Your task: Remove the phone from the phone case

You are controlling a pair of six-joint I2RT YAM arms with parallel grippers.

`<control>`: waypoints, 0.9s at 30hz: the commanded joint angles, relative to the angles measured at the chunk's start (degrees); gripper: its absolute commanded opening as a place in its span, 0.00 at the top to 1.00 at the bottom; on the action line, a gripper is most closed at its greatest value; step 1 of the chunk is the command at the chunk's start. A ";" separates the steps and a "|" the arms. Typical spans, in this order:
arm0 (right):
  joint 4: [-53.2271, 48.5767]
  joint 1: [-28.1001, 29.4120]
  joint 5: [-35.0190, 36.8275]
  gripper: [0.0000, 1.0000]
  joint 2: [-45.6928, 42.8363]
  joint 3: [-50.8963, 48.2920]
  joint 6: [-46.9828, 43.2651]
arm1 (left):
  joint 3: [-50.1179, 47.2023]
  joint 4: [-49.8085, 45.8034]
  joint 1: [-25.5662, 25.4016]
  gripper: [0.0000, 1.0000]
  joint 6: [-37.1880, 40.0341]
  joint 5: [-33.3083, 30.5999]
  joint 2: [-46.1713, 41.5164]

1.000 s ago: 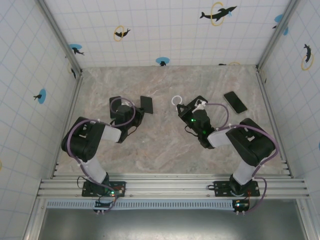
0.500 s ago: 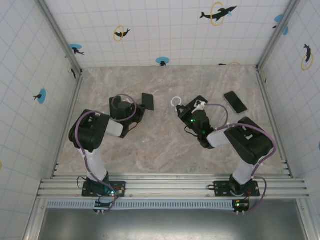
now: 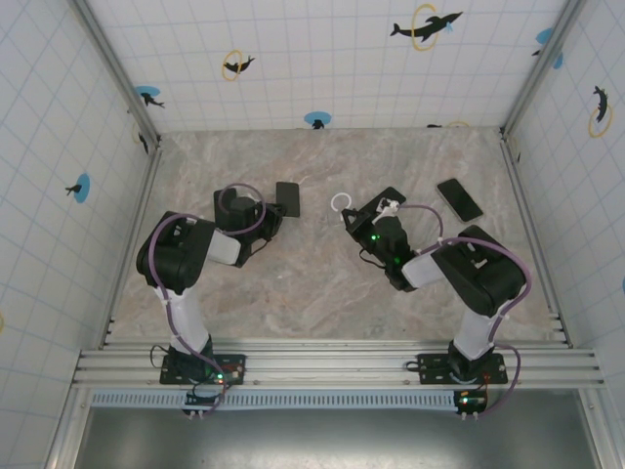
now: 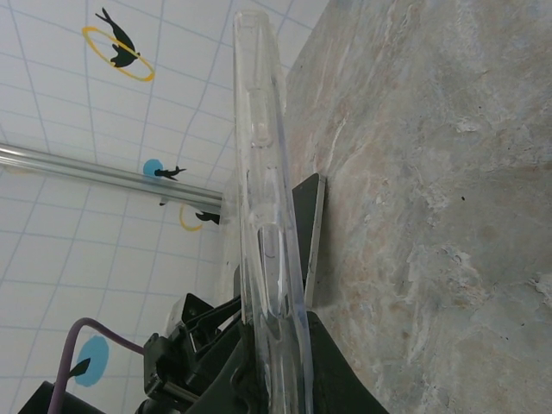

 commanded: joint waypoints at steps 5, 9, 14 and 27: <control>2.16 -0.48 -0.57 0.95 0.30 1.26 -1.05 | 2.77 -6.90 0.51 0.62 2.76 1.15 -1.15; 2.13 -0.57 -0.68 0.95 -0.02 1.21 -1.36 | 4.24 -14.95 0.46 0.53 6.13 0.15 -3.24; 0.41 -0.52 -1.32 0.95 -0.28 2.19 -2.48 | 6.32 -21.98 0.55 0.48 9.00 -0.54 -4.38; -2.39 -0.38 -1.98 0.95 -0.35 3.66 -3.66 | 9.85 -36.84 0.50 0.38 14.31 0.38 -7.50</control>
